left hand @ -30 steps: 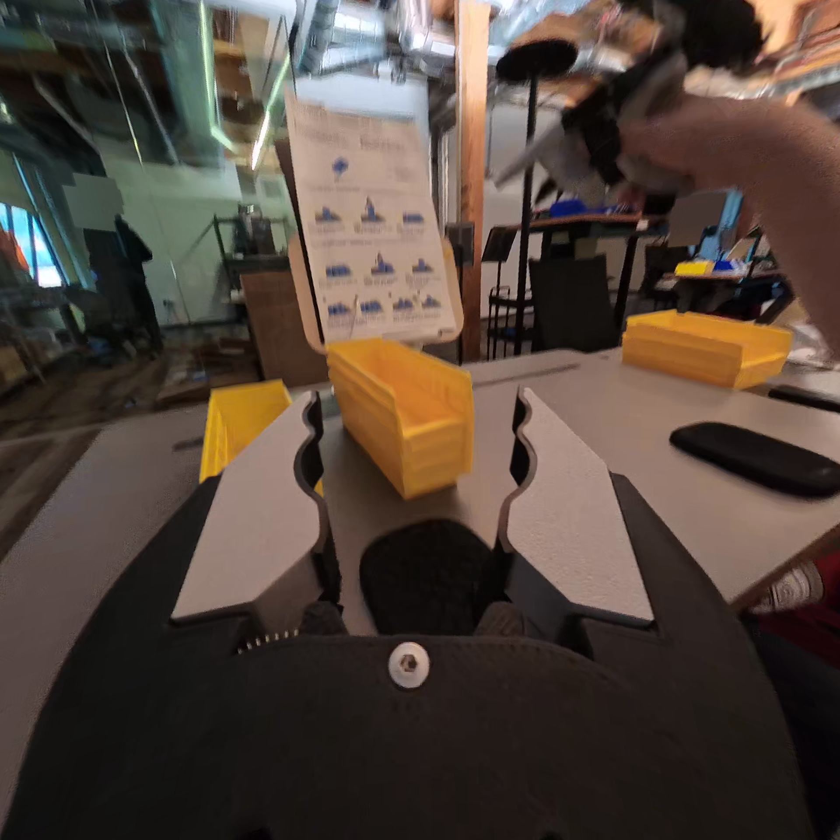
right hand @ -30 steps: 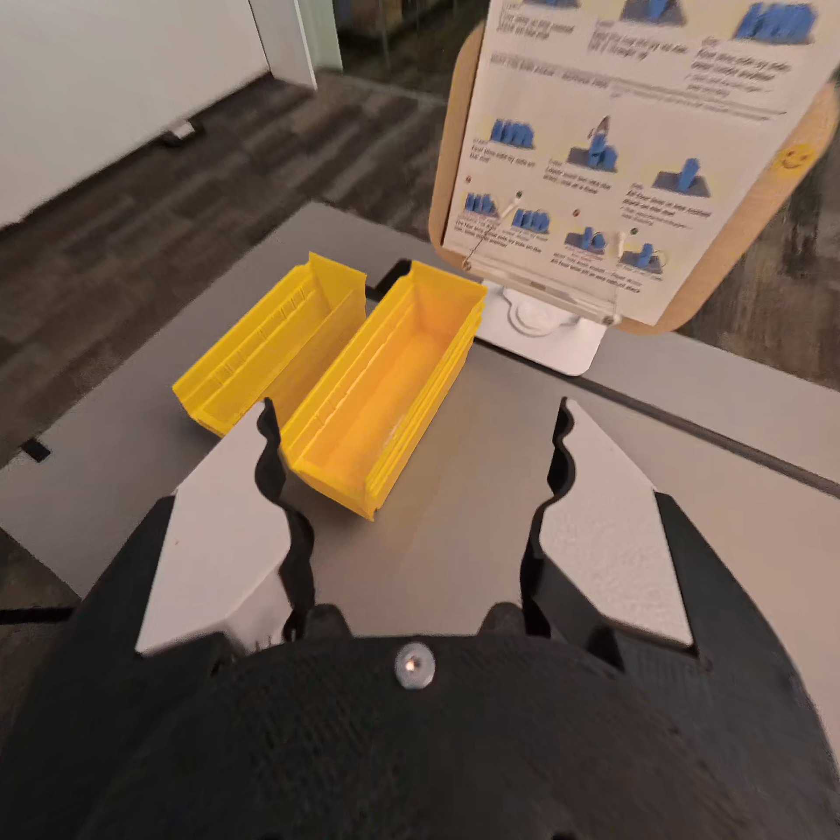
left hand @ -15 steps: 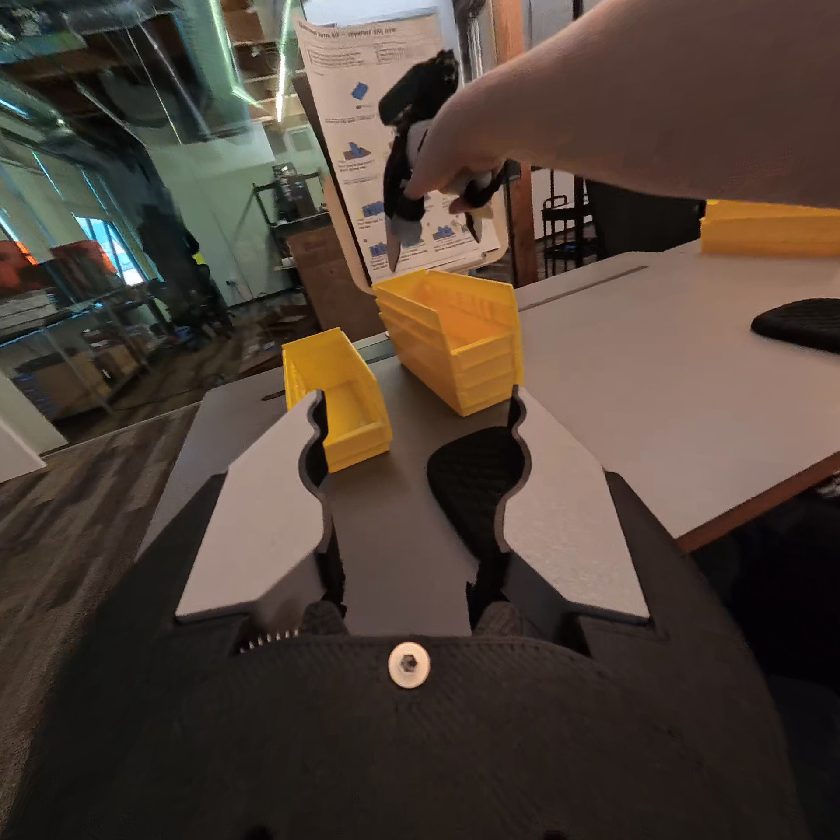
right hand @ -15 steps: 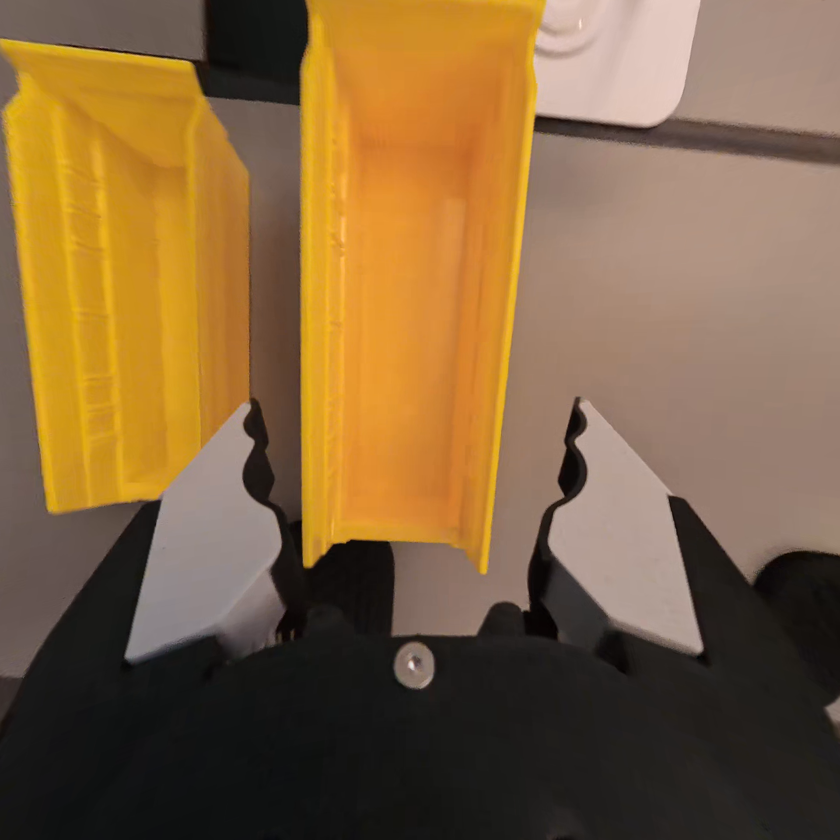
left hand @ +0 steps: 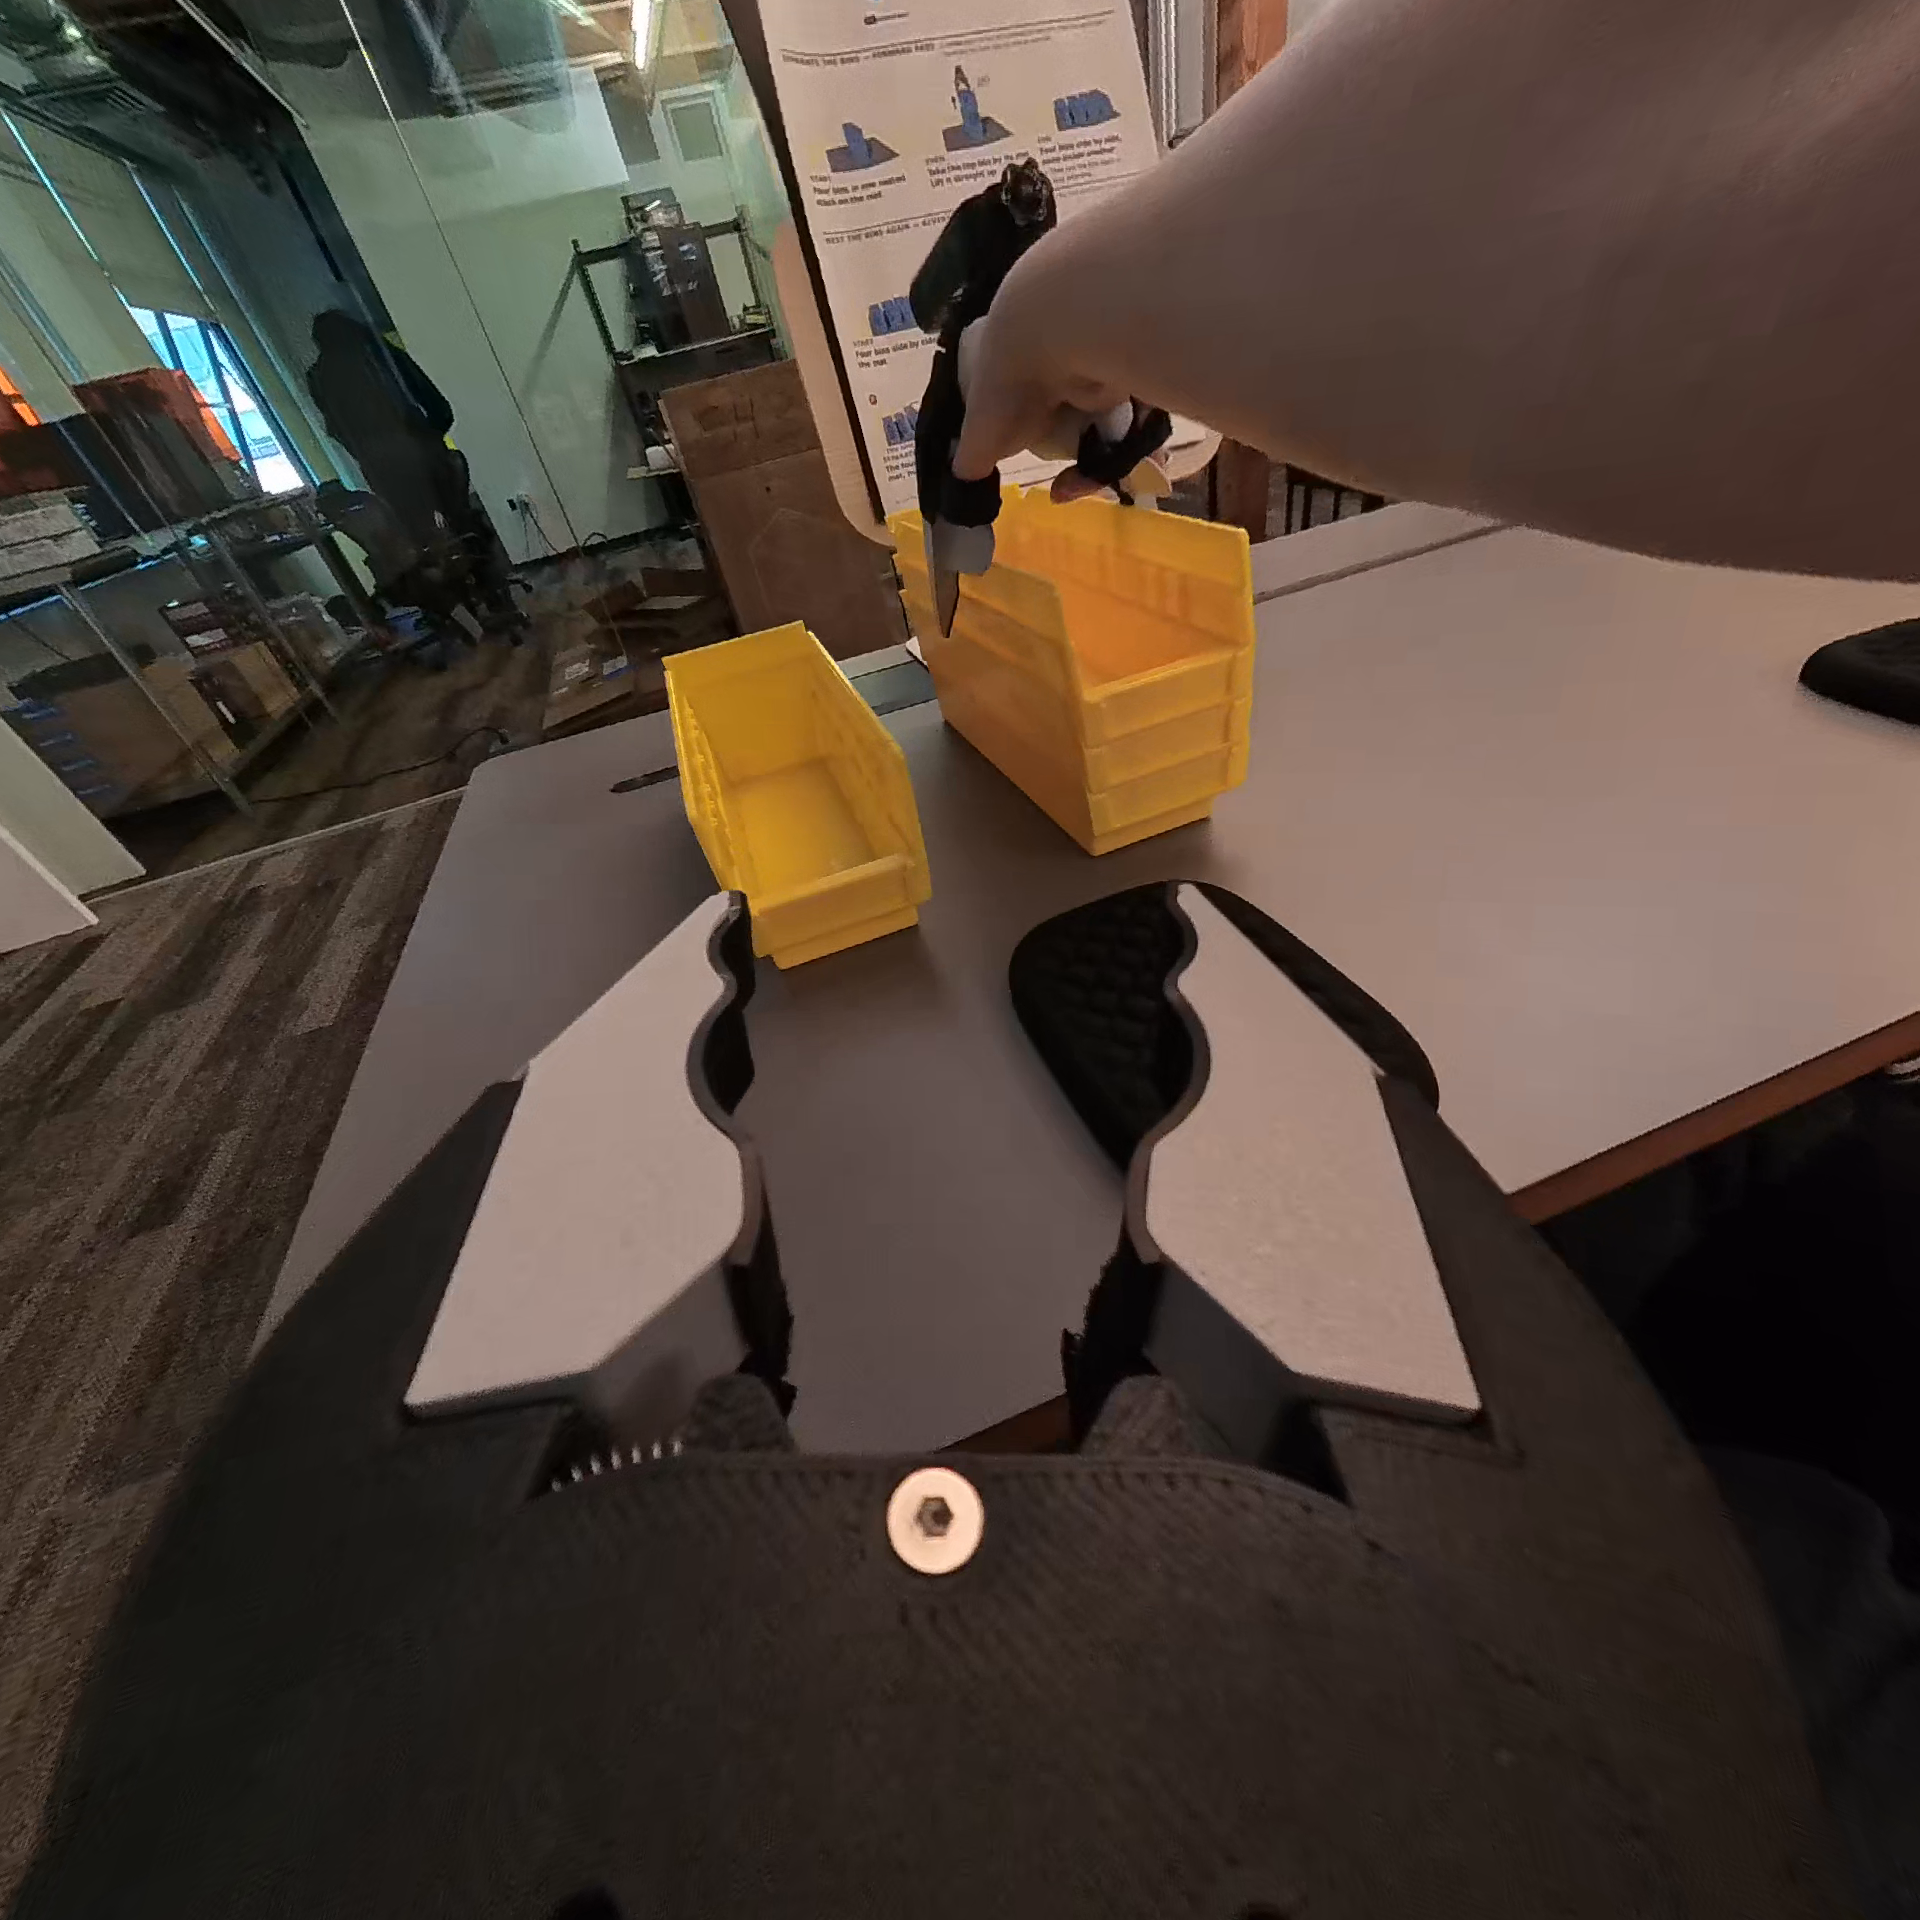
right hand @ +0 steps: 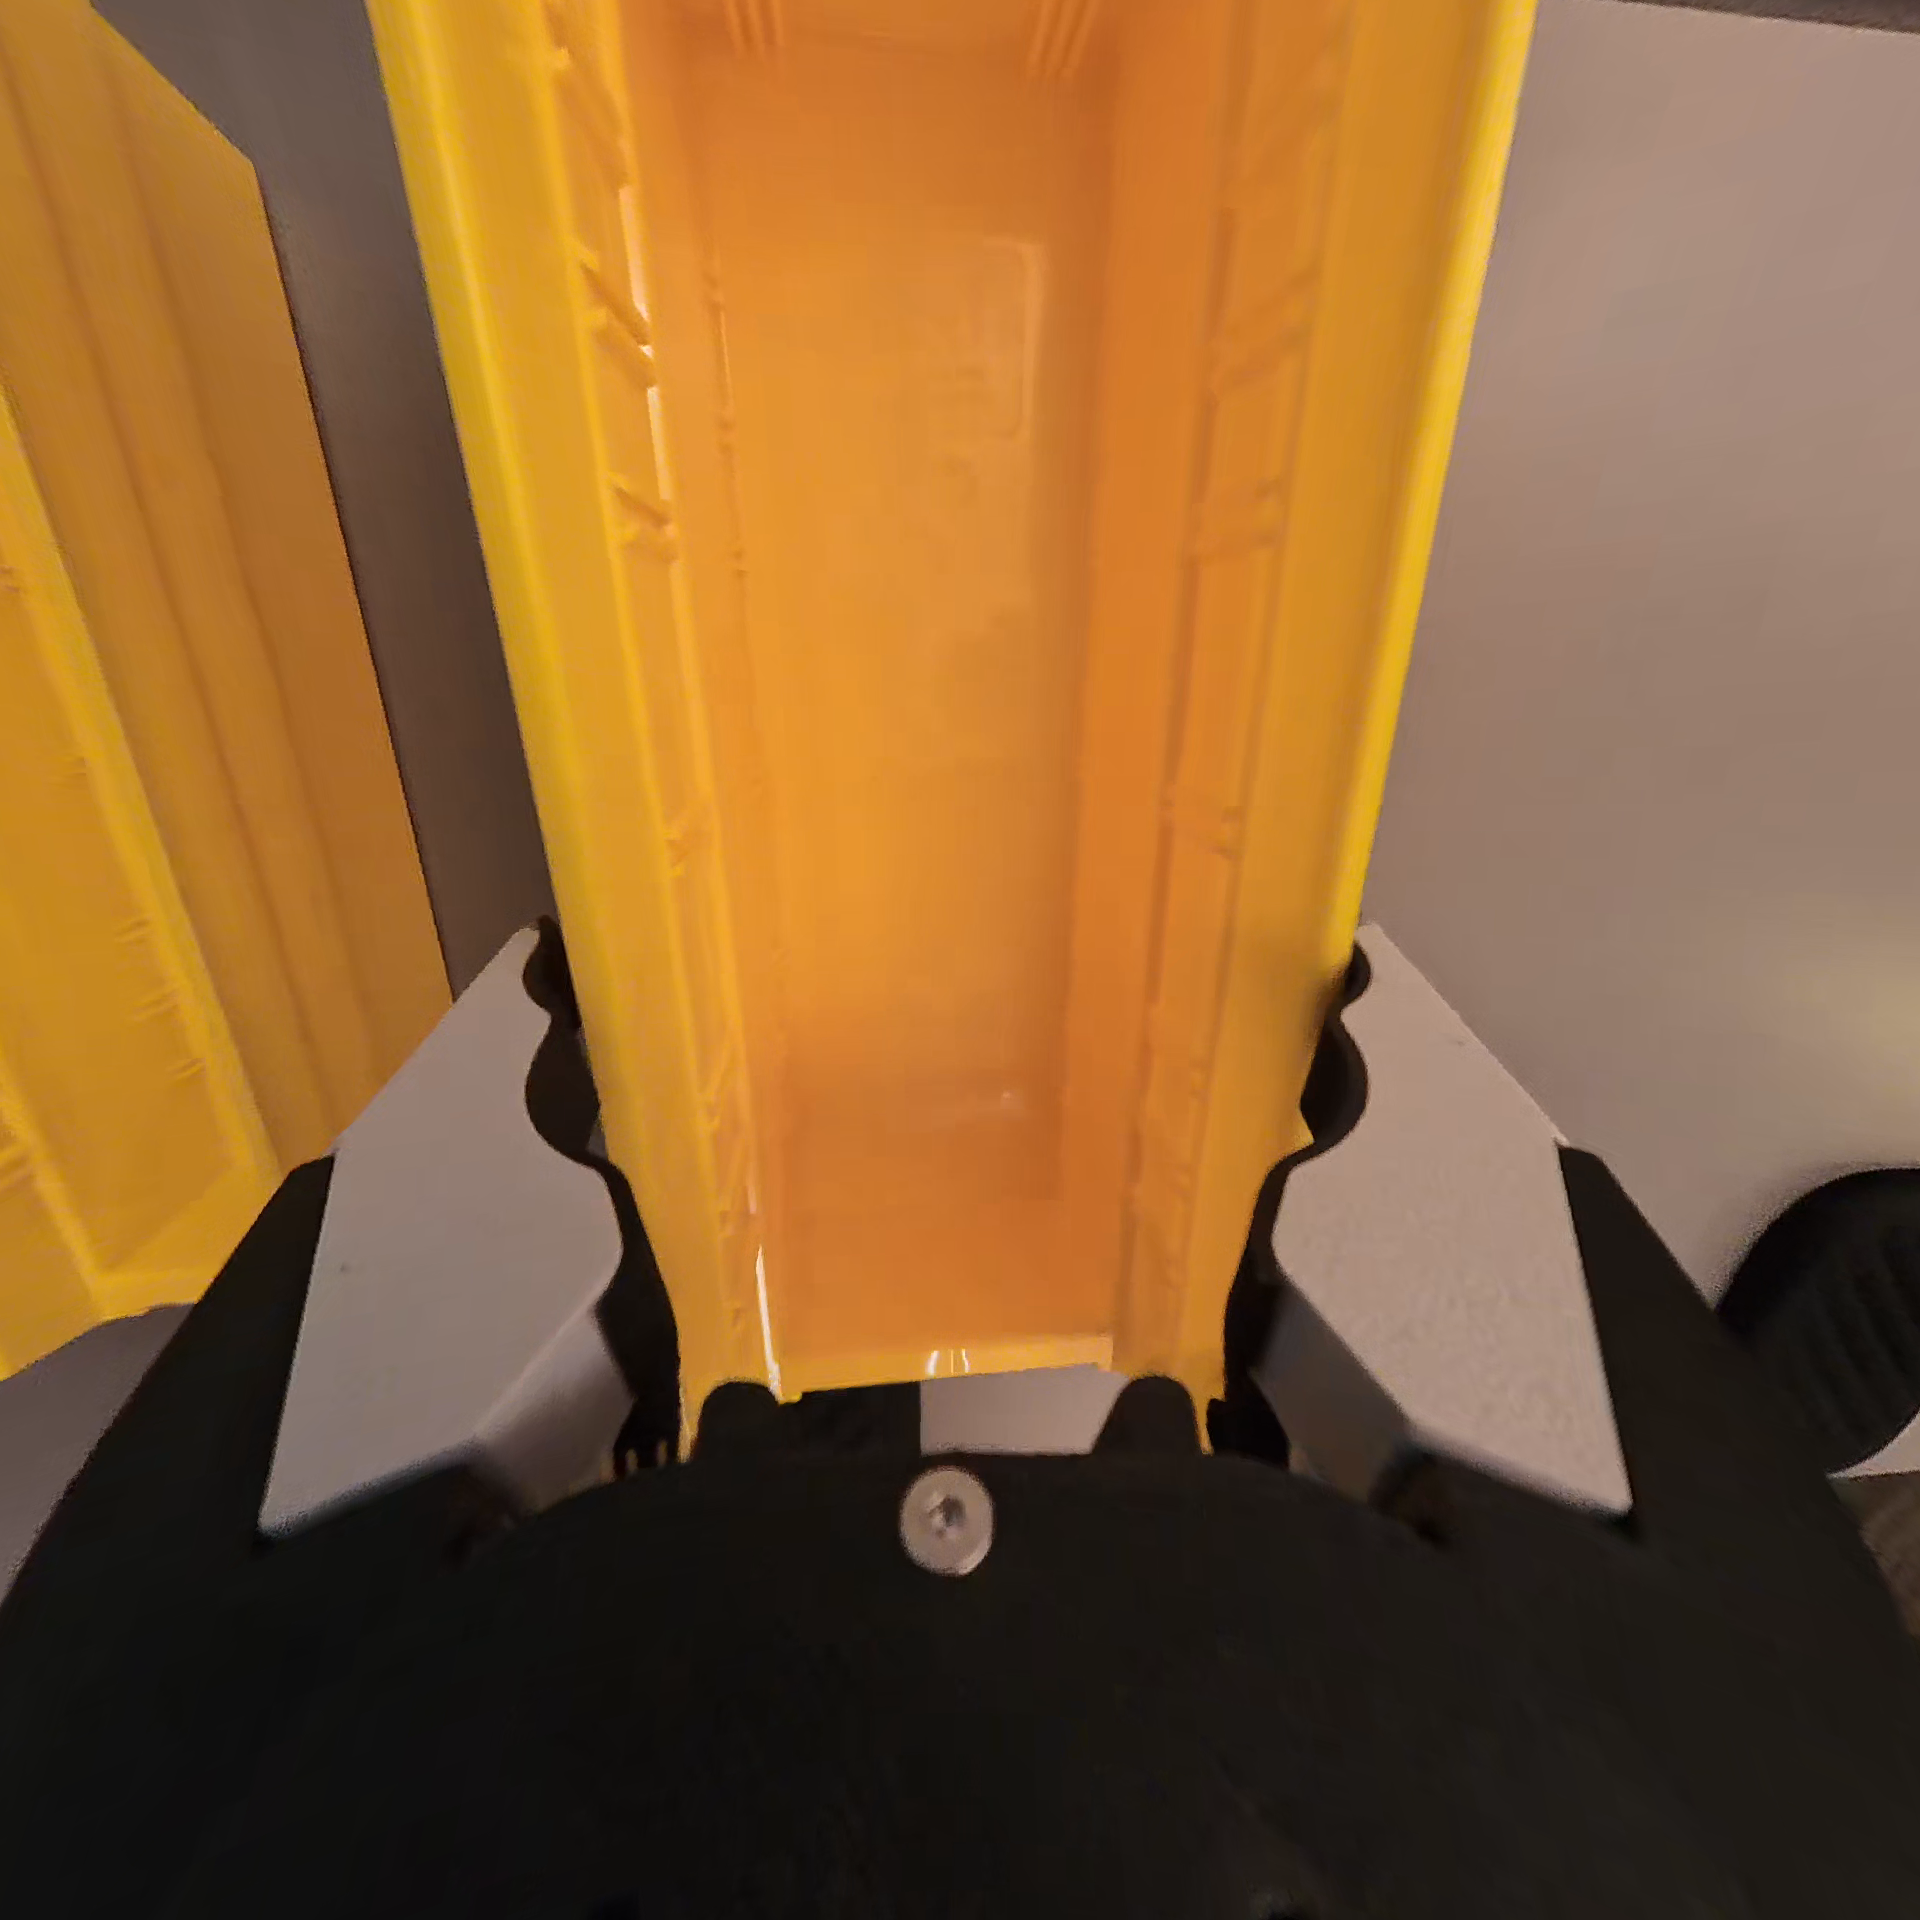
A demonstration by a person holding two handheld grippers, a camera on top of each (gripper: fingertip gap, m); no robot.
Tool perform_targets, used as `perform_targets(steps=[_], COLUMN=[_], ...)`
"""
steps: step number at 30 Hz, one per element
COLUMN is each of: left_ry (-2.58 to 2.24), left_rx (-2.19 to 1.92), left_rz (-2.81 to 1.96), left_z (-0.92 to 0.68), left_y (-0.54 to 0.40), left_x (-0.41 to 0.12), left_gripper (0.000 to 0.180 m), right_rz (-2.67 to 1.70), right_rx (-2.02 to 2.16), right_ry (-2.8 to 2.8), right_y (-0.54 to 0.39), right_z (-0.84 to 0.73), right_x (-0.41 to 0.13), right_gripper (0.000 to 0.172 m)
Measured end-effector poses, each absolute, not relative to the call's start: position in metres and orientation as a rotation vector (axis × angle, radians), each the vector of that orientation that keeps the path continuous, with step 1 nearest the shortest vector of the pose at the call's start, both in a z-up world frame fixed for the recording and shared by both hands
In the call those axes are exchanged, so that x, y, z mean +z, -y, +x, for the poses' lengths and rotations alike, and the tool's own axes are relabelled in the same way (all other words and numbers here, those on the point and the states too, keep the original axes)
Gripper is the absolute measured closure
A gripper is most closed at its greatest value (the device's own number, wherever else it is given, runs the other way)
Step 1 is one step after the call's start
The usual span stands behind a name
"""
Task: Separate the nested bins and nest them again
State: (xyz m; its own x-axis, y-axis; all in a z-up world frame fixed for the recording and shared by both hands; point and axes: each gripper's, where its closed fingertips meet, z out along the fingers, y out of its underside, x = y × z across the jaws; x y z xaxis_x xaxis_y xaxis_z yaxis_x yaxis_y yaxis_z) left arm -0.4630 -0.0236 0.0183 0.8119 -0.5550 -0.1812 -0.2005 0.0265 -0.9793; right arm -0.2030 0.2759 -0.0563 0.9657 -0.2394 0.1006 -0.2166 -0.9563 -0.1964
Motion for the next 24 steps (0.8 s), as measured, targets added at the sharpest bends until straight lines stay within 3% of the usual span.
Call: perform_targets(steps=[1,10,15,18,24], left_ry=[-0.617,-0.605,-0.617,-0.633,-0.633], left_rx=[-0.315,-0.293,-0.305,-0.285,-0.273], left_rz=[-1.553,-1.630,-1.639,-1.665,-1.700], left_z=[-0.463,-0.471,-0.467,-0.467,-0.469], left_y=[0.022,0.012,0.012,0.010,0.007], left_x=[0.017,0.002,-0.001,-0.006,-0.013], left_gripper=[0.104,0.103,0.104,0.104,0.105], right_rz=[-2.942,-2.988,-3.032,-3.048,-3.078], right_rx=[-0.181,-0.093,-0.100,-0.086,0.026], right_ry=[-0.338,-0.357,-0.321,-0.317,-0.324], right_y=[-0.275,-0.271,-0.269,-0.267,-0.262], right_z=[-0.203,-0.205,-0.205,-0.205,-0.209], right_x=[-0.056,-0.062,-0.058,-0.057,-0.055], right_gripper=[0.031,0.023,0.045,0.047,0.031])
